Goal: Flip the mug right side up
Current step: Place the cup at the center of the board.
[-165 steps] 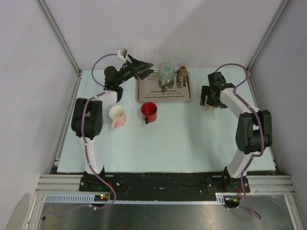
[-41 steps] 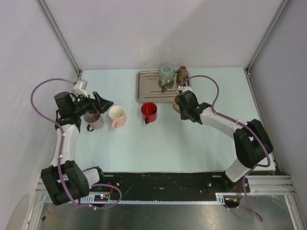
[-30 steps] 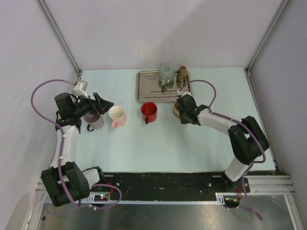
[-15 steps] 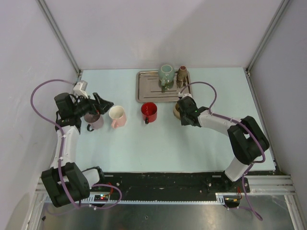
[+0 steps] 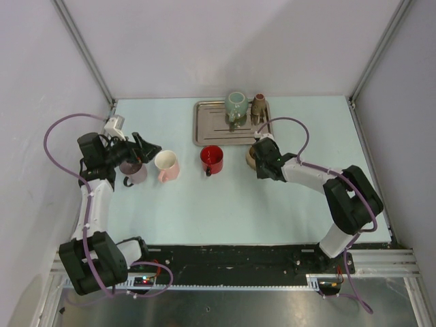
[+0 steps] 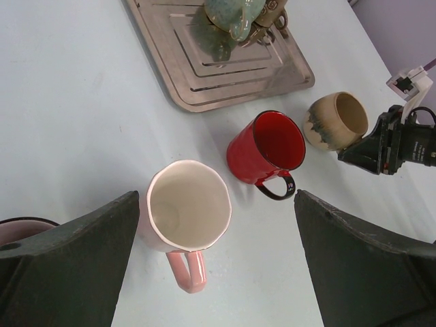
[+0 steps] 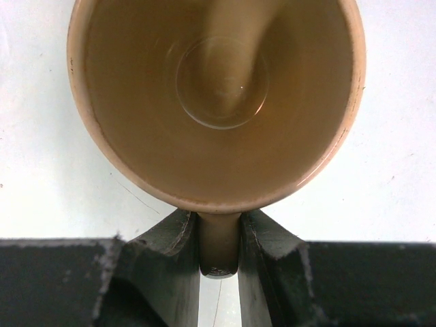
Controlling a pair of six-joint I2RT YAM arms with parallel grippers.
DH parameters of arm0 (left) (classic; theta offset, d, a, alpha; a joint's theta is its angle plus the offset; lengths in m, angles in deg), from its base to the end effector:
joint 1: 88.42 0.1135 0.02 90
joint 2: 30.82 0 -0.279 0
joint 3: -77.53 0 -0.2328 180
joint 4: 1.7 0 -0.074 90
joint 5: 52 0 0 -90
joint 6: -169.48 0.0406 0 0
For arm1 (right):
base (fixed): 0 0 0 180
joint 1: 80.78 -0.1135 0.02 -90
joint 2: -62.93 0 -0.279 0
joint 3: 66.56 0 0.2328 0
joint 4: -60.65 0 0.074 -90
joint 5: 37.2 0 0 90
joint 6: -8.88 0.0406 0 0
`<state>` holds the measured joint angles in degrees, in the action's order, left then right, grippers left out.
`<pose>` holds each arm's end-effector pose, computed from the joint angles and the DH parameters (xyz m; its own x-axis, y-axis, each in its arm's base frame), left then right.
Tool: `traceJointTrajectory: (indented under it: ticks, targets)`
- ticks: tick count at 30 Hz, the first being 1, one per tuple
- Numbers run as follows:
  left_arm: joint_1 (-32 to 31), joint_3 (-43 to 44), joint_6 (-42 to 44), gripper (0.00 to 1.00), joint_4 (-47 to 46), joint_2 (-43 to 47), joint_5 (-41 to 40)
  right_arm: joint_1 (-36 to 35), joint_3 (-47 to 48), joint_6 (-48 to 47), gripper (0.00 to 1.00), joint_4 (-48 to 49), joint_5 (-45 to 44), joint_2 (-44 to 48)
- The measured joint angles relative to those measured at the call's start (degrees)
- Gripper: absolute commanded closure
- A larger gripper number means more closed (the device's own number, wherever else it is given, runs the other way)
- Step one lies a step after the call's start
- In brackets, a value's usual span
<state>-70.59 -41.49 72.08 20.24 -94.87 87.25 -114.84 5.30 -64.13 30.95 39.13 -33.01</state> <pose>0.2202 0.0385 0.3094 -0.4576 -0.2355 -0.8574 0.3981 0.8080 -0.4343 0.2775 0.1760 0.2045 -0.7644 -0.1740 -0.6208 -0.2145 0.9767 -0.0097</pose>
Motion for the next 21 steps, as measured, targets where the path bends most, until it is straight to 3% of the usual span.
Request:
traceJointTrajectory:
  ticks: [9, 21]
  targets:
    - [0.00, 0.00, 0.00, 0.02, 0.00, 0.11, -0.24, 0.00, -2.14, 0.59, 0.73, -0.33, 1.70, 2.32]
    - [0.07, -0.02, 0.00, 0.02, 0.00, 0.85, -1.03, 0.02, -2.49, 1.01, 0.43, 0.74, 3.23, 4.35]
